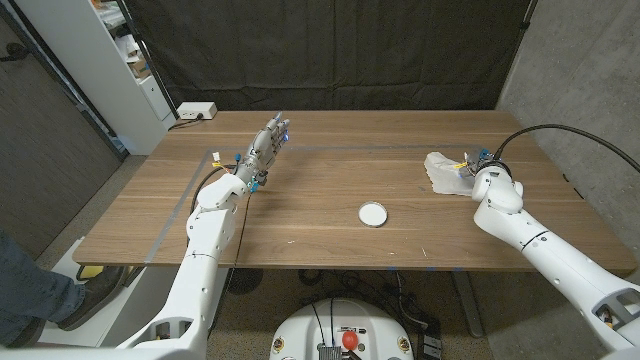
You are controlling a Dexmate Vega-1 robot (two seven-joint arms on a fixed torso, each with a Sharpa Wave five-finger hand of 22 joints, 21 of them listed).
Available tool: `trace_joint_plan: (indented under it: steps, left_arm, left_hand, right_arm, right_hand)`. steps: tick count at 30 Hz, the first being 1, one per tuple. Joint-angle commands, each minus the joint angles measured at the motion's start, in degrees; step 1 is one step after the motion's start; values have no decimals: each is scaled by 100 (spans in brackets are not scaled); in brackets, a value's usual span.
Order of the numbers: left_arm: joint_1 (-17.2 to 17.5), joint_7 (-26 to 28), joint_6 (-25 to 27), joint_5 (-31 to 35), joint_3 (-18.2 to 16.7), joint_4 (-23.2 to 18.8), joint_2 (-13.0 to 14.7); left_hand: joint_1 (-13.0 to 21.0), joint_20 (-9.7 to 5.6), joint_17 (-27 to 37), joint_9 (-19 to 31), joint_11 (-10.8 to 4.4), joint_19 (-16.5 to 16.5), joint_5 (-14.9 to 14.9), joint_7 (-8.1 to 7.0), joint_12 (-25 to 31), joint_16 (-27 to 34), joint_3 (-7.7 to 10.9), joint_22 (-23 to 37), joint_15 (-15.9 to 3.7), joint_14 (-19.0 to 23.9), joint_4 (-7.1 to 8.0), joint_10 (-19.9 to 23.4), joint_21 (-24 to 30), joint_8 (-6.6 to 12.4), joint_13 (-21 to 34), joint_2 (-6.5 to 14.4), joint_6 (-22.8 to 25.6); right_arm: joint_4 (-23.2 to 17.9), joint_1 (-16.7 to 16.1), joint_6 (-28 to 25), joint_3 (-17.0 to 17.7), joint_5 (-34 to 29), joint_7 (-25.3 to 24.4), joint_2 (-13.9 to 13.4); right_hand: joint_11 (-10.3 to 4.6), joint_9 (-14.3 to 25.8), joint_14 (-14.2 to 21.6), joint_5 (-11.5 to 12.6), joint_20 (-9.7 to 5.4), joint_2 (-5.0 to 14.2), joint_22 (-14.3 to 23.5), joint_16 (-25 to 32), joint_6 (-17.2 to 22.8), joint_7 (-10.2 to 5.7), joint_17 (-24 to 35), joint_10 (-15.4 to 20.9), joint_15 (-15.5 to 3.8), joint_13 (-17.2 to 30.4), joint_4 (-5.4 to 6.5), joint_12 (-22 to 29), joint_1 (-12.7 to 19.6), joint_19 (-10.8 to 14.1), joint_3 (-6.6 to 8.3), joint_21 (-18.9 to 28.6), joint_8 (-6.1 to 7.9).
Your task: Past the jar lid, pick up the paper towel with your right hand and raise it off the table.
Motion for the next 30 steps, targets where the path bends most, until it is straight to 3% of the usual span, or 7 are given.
trace_joint_plan:
  steps: [1,30]
  left_arm:
    - [-6,-9,-8,-15,-7,18,2]
    - [-132,-68,-34,-16,46,160,-46]
  left_hand:
    - [30,60,30,32,-6,-611,-15,35,4,12,5,23,3,19,-31,4,-8,39,9,68,40]
    - [25,66,30,34,-8,-616,-15,38,7,12,1,24,7,24,-49,17,-10,38,9,83,55]
  right_arm:
    - [-100,-92,35,68,-46,-198,35]
    - [-425,-289,101,303,-143,-338,-46]
  right_hand:
    - [-17,7,70,-11,-18,26,21,54,157,-65,46,87,-712,25,4,43,88,85,16,-11,81]
    - [-44,14,152,-65,-60,47,23,71,407,-104,128,219,-733,98,52,136,179,121,13,-23,101]
